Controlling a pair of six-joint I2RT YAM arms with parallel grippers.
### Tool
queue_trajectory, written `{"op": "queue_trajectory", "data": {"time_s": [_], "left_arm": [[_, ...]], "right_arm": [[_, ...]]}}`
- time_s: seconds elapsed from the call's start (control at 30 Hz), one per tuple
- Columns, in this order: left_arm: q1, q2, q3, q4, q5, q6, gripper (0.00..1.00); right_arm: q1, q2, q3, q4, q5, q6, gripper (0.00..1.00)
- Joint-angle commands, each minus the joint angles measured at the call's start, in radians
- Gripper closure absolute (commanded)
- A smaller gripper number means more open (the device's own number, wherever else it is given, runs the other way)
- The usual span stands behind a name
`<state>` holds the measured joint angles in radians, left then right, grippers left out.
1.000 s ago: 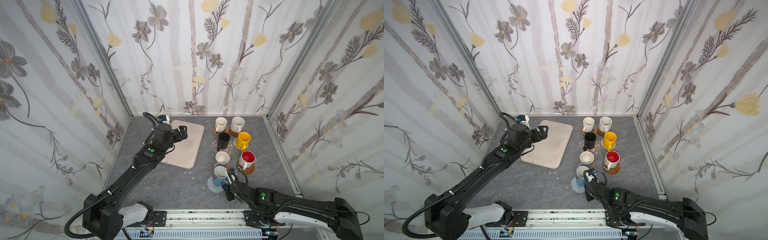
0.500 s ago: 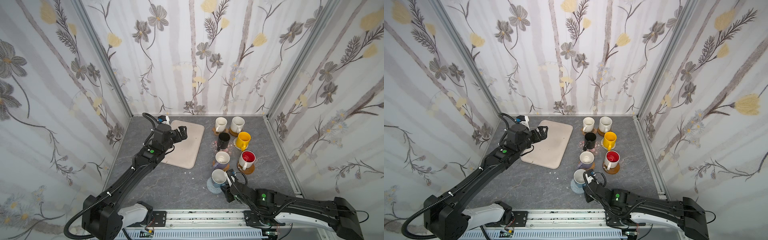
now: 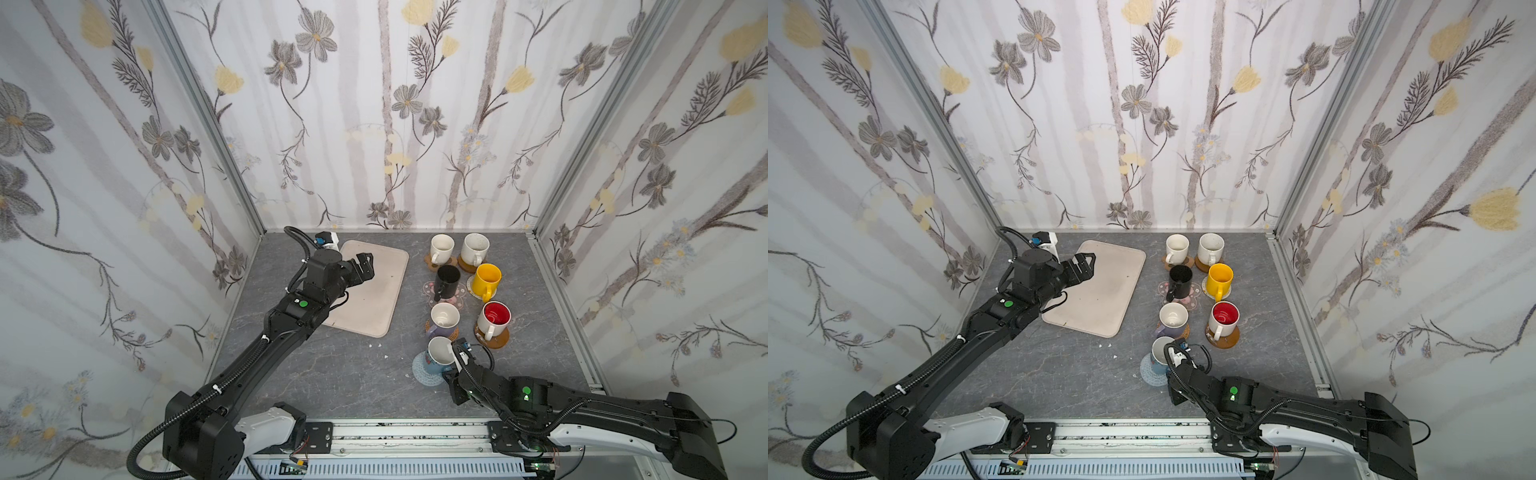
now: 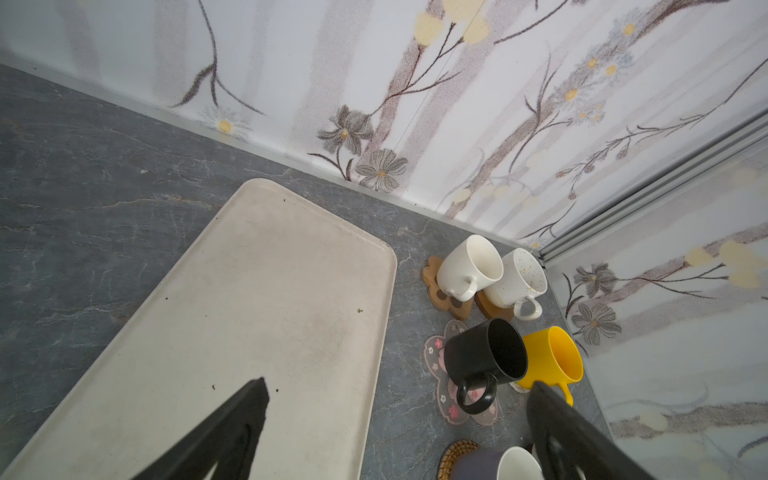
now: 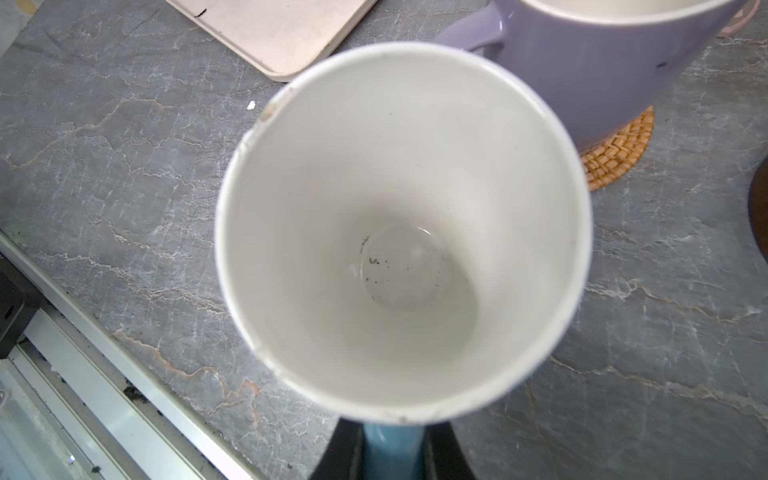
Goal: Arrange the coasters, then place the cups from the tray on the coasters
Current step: 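Lower the blue floral mug onto the pale blue coaster and open the right gripper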
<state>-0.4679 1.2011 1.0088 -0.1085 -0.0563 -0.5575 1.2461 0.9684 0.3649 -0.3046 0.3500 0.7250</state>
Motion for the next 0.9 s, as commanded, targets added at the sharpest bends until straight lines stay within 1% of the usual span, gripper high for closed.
{"op": "queue_trajectory", "data": {"time_s": [0.0, 0.07, 0.17, 0.23, 0.4, 0.43, 0.53, 0.6, 0.67, 0.77, 0.87], "left_arm": [[0.000, -0.005, -0.005, 0.026, -0.012, -0.007, 0.00], [-0.001, -0.006, -0.006, 0.026, -0.013, -0.008, 0.00], [0.000, -0.009, -0.011, 0.026, -0.013, -0.007, 0.00], [-0.001, -0.012, -0.013, 0.026, -0.013, -0.009, 0.00], [-0.001, -0.017, -0.019, 0.026, -0.012, -0.013, 0.00], [0.000, -0.018, -0.019, 0.026, -0.011, -0.012, 0.00], [0.000, -0.018, -0.018, 0.026, -0.010, -0.011, 0.00], [0.000, -0.020, -0.017, 0.025, -0.011, -0.009, 0.00], [0.001, -0.018, -0.016, 0.026, -0.011, -0.006, 0.00], [0.000, -0.018, -0.014, 0.026, -0.013, -0.002, 0.00], [0.000, -0.017, -0.009, 0.026, -0.013, -0.002, 0.00]], "right_arm": [[0.003, 0.003, 0.021, 0.016, 0.029, 0.003, 0.85], [0.002, 0.014, 0.033, 0.008, 0.031, -0.003, 0.79], [0.002, 0.034, 0.045, 0.004, 0.031, -0.009, 0.73], [0.003, 0.046, 0.049, 0.008, 0.030, -0.010, 0.71], [0.003, 0.069, 0.052, 0.020, 0.024, -0.011, 0.70], [0.003, 0.073, 0.052, 0.019, 0.023, -0.012, 0.69], [0.002, 0.074, 0.058, 0.018, 0.019, -0.011, 0.53], [0.002, 0.068, 0.054, 0.022, 0.015, -0.010, 0.45], [0.002, 0.057, 0.050, 0.024, 0.017, -0.010, 0.33], [0.002, 0.042, 0.053, 0.019, 0.021, -0.010, 0.27], [0.002, 0.027, 0.060, 0.008, 0.023, -0.011, 0.24]]}}
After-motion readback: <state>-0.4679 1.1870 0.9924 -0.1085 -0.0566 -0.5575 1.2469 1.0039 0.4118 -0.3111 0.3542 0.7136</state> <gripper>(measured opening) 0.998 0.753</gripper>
